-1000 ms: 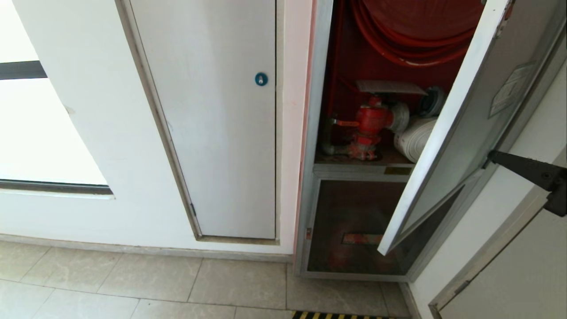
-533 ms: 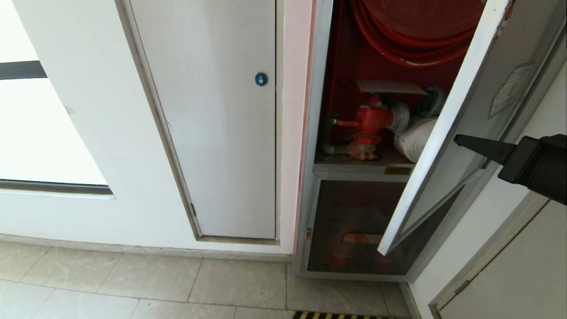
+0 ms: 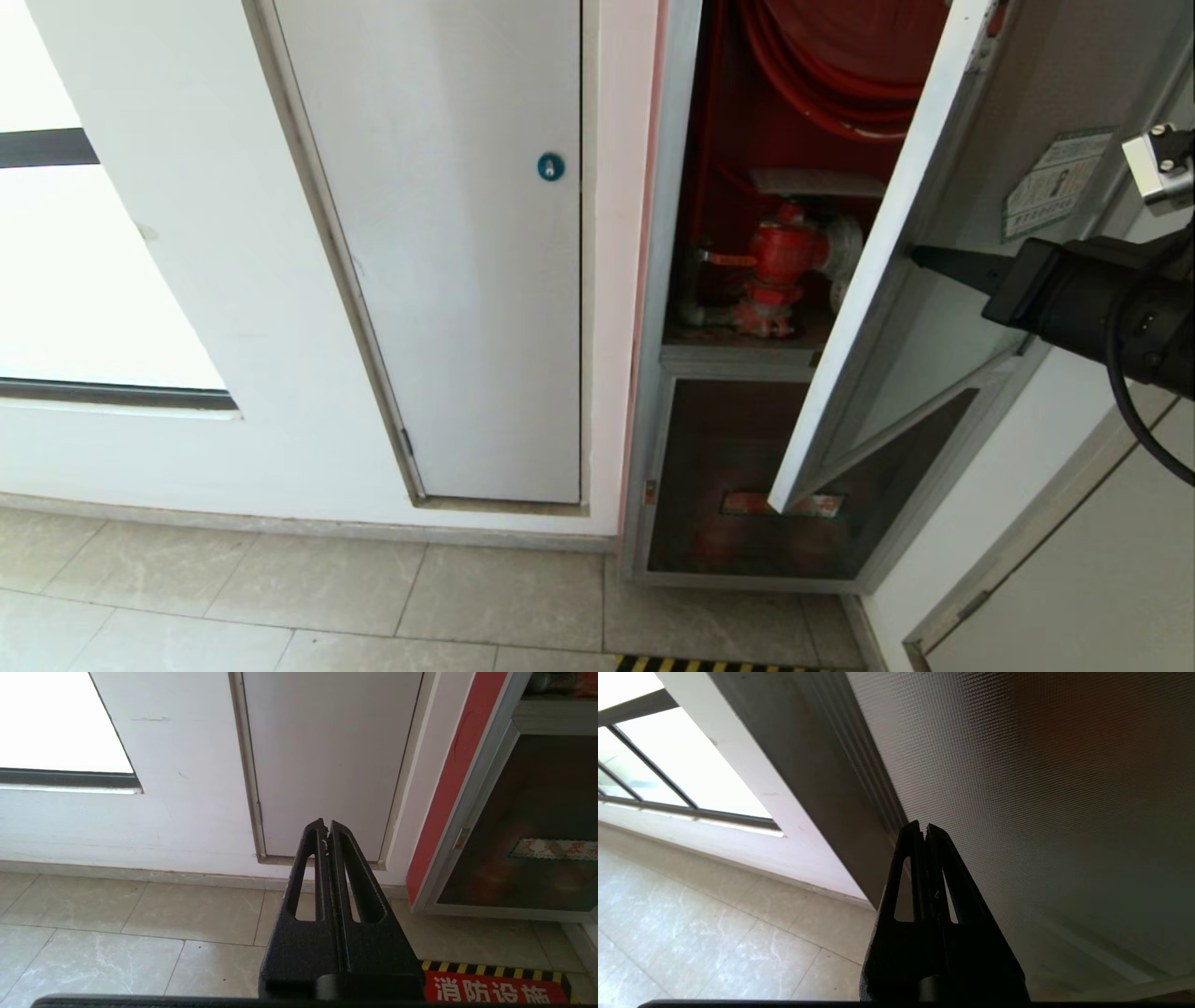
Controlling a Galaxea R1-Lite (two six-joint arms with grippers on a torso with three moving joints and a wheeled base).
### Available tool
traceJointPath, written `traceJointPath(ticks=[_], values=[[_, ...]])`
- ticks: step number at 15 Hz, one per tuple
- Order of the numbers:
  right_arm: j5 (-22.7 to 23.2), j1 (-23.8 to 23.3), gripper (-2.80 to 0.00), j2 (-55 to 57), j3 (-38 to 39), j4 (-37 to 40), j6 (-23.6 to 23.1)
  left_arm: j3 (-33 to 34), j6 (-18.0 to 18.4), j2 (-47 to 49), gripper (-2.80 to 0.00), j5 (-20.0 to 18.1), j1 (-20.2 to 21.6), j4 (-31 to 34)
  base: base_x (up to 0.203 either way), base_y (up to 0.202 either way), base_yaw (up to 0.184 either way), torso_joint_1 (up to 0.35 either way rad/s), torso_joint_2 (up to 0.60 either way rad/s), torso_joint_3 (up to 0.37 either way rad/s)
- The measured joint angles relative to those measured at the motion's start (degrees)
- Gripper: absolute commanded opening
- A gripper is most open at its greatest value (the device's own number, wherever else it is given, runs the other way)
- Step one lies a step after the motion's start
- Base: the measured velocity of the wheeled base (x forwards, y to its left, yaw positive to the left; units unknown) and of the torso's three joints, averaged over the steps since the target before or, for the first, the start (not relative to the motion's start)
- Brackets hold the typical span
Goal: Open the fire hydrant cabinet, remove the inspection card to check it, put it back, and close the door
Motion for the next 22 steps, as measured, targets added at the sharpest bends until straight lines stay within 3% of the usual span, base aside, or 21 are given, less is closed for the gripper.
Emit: traceJointPath(ticks=[22], values=[[-0.5,2.2,-2.8,32.6,-32.1,0.4,-0.2,0.0,0.0,0.0,-2.8,0.0,0.0,0.0,0.0,0.0,0.0,0.0,0.0,0.0]])
